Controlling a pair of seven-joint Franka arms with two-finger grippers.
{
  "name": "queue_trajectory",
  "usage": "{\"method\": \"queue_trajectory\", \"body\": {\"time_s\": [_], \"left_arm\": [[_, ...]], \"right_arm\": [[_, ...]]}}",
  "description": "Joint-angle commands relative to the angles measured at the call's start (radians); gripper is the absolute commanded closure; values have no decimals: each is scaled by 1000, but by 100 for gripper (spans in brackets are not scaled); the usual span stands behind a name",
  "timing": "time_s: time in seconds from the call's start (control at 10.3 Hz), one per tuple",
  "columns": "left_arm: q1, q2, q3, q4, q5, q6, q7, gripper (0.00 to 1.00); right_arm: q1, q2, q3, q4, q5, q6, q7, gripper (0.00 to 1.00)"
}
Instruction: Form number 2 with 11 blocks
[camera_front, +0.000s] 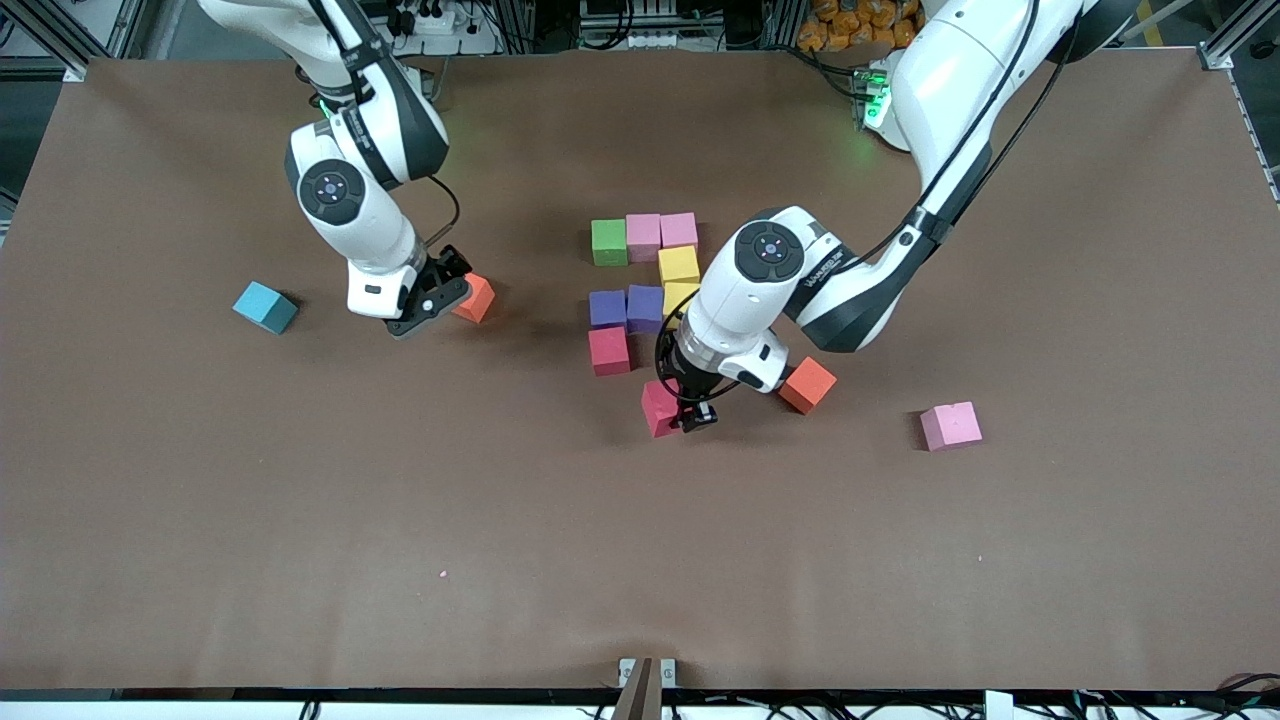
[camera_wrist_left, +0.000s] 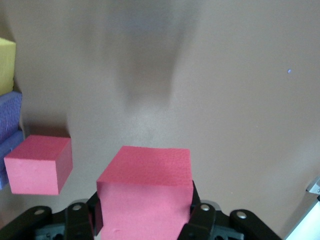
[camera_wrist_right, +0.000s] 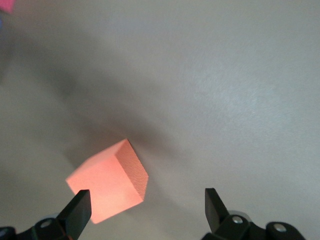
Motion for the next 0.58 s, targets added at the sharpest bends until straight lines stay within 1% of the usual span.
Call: {"method": "queue_trajectory", "body": {"time_s": [0.0,0.29,0.39,0.49], "left_arm": [[-15,27,8,23,13,5,207,64],[-20,74,8,84,13,5,544,65],[-18,88,8,92,11,5,659,65],[-18,123,8,121,11,5,749,65]], "right_arm": [[-79,-37,99,-81,6,68,-113,0],[-79,-29,128,-82,8,70,-240,0],[-81,-28,128,-96,8,88,-278,0],[-81,-20,128,-128,8,146,-285,0]]}}
